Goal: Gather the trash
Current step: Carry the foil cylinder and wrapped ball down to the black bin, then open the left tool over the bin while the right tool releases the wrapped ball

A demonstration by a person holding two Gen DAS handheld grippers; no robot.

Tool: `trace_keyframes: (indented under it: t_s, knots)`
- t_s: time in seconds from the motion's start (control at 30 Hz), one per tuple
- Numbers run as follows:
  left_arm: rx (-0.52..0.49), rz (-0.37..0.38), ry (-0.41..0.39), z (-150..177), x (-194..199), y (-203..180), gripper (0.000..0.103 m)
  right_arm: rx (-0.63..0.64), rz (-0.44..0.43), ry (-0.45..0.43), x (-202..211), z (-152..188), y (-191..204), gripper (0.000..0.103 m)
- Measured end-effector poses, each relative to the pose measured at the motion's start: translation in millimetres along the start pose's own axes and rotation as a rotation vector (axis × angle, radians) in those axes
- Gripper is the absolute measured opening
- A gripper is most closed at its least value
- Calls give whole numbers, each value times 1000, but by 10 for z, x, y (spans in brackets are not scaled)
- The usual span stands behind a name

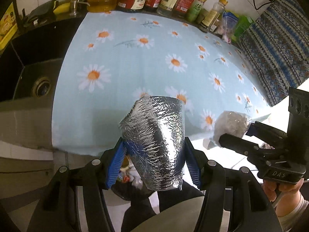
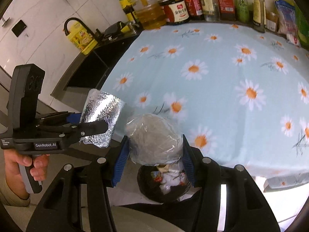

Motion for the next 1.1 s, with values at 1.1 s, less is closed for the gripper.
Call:
trace_keyframes:
  t_s: [1.1]
  knots:
    - [134,2,286,1398,-729,445,59,-103,-16,240,-671,1027,72,53]
Point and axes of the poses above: each gripper's, at about its wrist camera, not at the fingertips, and x roughly against the way its jaws point, y to its left, z to its underside, the point moved 9 cm from there along -x, roughly the way its jaws point, and after that the axes turned 3 degrees about -z, right-handed, at the moved point
